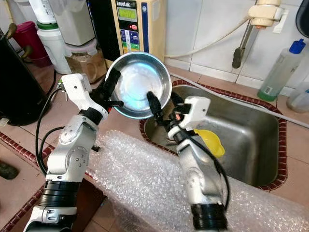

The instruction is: Kitchen organization

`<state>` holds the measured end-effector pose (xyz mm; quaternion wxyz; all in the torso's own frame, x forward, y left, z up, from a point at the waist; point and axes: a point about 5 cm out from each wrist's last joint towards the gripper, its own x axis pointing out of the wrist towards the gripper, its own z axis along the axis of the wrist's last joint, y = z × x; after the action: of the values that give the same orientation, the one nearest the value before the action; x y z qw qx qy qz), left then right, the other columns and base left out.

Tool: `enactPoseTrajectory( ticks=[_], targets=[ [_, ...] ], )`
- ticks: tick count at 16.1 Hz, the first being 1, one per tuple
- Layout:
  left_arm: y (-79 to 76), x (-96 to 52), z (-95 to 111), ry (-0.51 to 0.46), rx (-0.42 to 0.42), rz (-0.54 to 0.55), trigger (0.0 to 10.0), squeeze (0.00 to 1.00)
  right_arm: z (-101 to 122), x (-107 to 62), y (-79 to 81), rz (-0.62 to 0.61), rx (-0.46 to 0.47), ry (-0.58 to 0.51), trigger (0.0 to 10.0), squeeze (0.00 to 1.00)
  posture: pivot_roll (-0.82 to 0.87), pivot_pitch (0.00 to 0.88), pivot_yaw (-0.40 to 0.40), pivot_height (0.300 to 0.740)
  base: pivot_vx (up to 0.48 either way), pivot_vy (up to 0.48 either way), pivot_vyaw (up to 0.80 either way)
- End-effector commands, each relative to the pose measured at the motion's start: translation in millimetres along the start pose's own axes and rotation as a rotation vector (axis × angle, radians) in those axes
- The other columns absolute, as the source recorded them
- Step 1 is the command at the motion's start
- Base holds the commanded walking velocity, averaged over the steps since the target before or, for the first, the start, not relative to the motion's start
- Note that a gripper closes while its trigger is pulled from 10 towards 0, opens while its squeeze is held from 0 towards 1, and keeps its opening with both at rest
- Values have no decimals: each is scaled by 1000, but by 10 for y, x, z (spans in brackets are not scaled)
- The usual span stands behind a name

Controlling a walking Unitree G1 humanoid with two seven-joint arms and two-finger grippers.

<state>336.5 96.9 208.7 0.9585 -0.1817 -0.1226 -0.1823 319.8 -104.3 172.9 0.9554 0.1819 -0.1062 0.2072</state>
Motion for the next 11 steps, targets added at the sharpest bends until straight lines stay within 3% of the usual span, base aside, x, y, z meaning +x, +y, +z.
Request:
enactPoseTrajectory(
  ticks=[1, 2, 3, 4, 11],
  targets=[
    [-29, -6, 64, -23, 4, -20, 0, 0, 15, 62, 2, -20, -31, -11, 10000, 0, 47, 64, 55, 740, 0, 0, 0],
    [-44, -9, 64, -24, -1, -27, 0, 0, 8, 120, 16, -27, -17, -18, 10000, 0, 47, 64, 55, 740, 0, 0, 0],
    [-50, -7, 66, -24, -2, -30, 0, 0, 10, 150, 30, -26, -11, -19, 7059, 0, 49, 66, 54, 740, 0, 0, 0],
    [-51, -5, 66, -24, -2, -29, 0, 0, 14, 169, 49, -25, 4, -24, 0, 0, 50, 66, 53, 740, 0, 0, 0],
    [-16, -28, 54, -22, 2, -6, 0, 0, 151, 257, 106, -75, -12, -39, 0, 0, 44, 75, 44, 740, 0, 0, 0]
  ],
)
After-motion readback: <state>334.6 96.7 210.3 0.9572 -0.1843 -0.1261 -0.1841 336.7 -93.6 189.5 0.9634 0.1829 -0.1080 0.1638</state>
